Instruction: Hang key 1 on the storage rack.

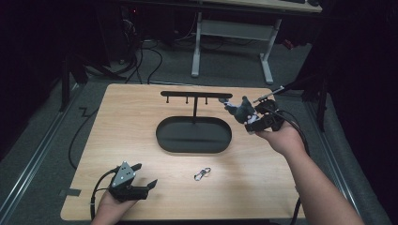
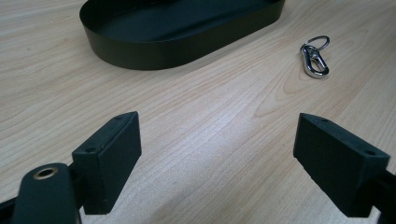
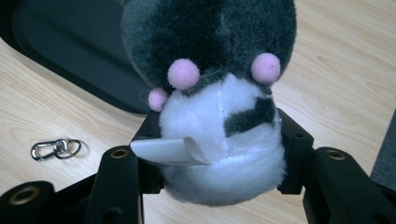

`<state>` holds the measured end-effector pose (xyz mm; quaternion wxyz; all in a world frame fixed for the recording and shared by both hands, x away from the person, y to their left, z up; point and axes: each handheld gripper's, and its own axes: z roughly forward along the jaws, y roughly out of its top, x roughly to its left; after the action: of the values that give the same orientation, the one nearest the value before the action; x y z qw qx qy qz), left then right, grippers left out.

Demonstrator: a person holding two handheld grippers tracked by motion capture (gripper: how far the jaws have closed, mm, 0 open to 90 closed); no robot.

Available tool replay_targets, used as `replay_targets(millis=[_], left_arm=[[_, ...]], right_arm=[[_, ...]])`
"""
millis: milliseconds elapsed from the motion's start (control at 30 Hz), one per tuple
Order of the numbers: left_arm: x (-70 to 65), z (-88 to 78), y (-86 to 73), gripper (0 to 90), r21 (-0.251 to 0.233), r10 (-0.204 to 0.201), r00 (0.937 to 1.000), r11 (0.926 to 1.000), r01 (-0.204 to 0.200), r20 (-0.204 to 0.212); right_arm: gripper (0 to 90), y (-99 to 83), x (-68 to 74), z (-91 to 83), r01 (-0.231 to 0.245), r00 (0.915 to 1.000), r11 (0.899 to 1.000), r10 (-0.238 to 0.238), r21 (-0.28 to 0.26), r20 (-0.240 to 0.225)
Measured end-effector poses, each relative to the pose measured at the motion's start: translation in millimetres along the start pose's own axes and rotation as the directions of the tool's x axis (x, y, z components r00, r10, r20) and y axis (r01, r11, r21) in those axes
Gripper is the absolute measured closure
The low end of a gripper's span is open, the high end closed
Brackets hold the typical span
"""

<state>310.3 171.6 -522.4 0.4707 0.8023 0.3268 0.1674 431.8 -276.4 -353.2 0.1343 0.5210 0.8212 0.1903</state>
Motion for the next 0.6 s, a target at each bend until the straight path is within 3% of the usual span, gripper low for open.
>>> replay_targets(millis=[267,600], left_arm=[[-0.5,0.1,-0.2,15.7,0.003,0.004,1.0,1.0,-0.004,0.003],[-1.0,0.6,-0.1,15.8,0.006,0.006,0.9999,1.0,-0.006,0.009]], right_arm=[[47.8,-5.9,4.3,27.5,0.003,0.9997,1.0,-0.003,-0.003,-0.023],[46.2,-4.4,13.0,64.7,-0.041,0.9978,0.998,0.038,-0.037,-0.053]])
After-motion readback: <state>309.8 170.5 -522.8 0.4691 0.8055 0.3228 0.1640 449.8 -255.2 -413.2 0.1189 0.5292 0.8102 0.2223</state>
